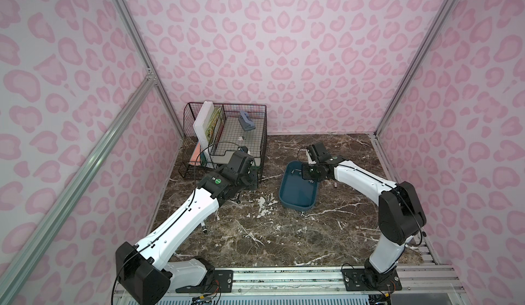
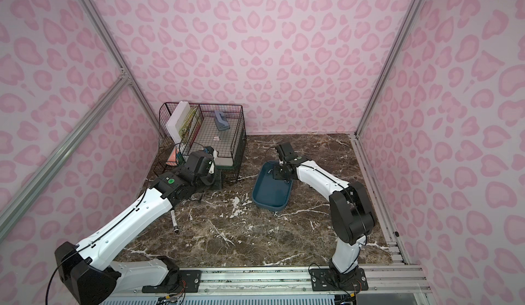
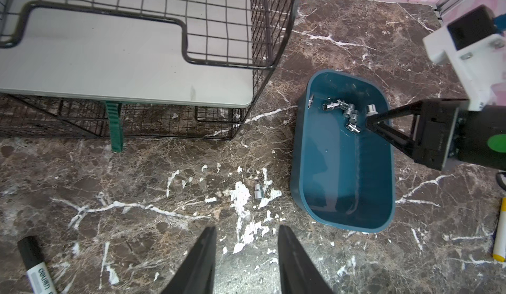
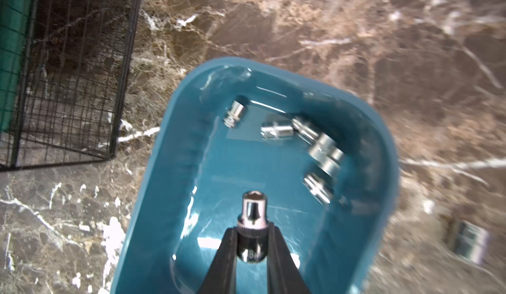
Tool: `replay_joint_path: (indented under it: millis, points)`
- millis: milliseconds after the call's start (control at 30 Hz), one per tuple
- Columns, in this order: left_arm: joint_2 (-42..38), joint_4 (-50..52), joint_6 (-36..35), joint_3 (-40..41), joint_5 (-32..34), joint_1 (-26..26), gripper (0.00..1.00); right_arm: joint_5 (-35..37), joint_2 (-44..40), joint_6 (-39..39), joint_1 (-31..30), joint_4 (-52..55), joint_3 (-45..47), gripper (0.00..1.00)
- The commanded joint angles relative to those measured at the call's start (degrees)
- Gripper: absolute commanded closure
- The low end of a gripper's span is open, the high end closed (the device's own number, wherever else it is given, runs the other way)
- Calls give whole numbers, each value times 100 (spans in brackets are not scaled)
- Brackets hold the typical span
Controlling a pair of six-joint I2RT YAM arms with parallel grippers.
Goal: Take out the socket from the storage box
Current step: Pick up the socket head from the storage box, then place the socket head at the center of the board.
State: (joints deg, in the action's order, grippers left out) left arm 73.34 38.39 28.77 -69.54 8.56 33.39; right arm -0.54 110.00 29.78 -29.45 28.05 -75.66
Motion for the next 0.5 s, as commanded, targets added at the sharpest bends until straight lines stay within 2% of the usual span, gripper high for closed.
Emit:
replay_joint_path:
  millis: [0,233,467]
  points:
    - [167,-9,5,-141,-285,1,58,43,-258,-131,136,-24,224,85]
    - [703,9,5,-510,-523,88,58,-63,-811,-381,780,-199,1027,85]
    - [1343,15,5,-932,-573,370,58,-81,-892,-733,1454,-334,1443,85]
